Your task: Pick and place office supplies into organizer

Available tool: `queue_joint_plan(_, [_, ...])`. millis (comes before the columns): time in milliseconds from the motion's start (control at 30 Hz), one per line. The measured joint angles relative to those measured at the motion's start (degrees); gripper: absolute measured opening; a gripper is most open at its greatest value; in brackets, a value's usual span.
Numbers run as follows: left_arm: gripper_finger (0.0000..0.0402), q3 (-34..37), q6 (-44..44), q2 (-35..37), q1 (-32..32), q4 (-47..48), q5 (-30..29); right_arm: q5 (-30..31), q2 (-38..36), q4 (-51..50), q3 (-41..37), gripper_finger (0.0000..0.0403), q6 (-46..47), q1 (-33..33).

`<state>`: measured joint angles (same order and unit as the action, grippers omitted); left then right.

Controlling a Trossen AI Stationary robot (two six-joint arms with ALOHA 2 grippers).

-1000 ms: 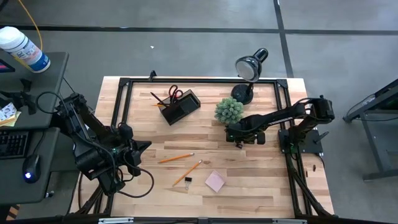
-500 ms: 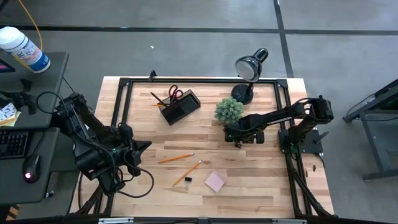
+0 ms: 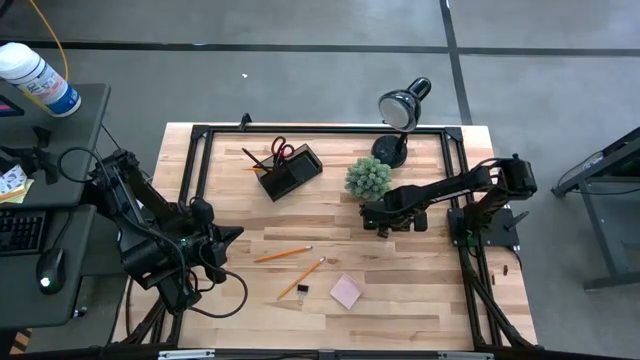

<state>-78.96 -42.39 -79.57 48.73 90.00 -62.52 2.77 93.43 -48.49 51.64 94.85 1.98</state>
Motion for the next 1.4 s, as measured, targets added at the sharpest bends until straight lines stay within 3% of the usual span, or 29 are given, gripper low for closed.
queue_joint_plan(633, [0.0005,0.0,-0.1,0.0,0.0,-0.1,0.0,-0.8,4.6,3.9,0.2,0.0120,0.3,-0.2])
queue_joint_plan(767, [0.0005,0.0,-0.1,0.0,0.0,-0.1,0.1,-0.1,4.6,4.4,0.2,0.0090,-0.3,0.0])
queue_joint_plan(933, [0.0005,0.0,-0.1,0.0,0.0,-0.1,0.1,0.5,4.7,5.9,0.2,0.0011,-2.0,0.3])
queue_joint_plan(1167, [0.0005,0.0,-0.1,0.0,0.0,-0.1,0.1,1.0,4.5,6.4,0.5,0.0003,-3.0,1.1])
queue_joint_plan(1400, [0.0005,0.0,-0.1,0.0,0.0,0.0,0.0,3.3,4.6,8.7,6.4,0.0001,-5.0,3.5])
